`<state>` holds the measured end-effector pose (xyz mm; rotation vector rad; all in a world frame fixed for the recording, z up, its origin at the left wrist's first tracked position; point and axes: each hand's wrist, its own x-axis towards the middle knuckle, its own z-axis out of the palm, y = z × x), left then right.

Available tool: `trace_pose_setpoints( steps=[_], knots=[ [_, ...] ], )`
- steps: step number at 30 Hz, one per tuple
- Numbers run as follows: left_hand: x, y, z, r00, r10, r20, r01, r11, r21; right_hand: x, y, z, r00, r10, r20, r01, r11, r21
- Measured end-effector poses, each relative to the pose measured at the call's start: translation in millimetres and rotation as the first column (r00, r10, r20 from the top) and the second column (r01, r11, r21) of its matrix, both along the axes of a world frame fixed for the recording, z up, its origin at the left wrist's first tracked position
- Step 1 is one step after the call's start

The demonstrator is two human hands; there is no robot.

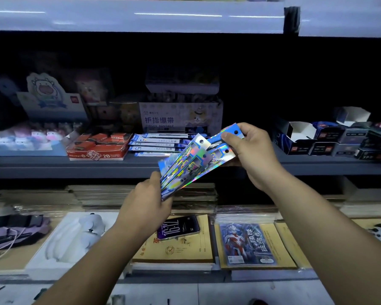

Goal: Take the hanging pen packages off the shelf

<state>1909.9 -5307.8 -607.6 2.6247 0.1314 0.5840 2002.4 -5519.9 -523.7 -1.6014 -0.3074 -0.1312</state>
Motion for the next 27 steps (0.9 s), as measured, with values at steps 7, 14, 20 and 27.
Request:
trace_pose_setpoints(
  steps=[7, 14, 20, 27],
  knots=[
    [-1, -2, 1, 0.999, 0.042, -0.025, -0.043, 0.999, -0.032, -3, 5, -5, 0.993, 0.003, 0.118, 0.008, 0.996, -0.089],
    [-2, -3, 4, 0.995, 0.087, -0.056, -0.088, 0.996, -0.011, -6, 7, -5, 0.997, -0.002, 0.082, 0.008, 0.997, -0.078],
    [-5, -5, 8, 0.991, 0.101, -0.092, -0.095, 0.993, 0.066, -10, 13, -7, 1.000, 0.019, -0.016, -0.021, 0.993, -0.117],
    [-9, -13, 15, 0.985, 0.111, -0.129, -0.098, 0.989, 0.110, -13, 27, -15, 0.997, 0.052, -0.048, -0.059, 0.987, -0.151]
  ],
)
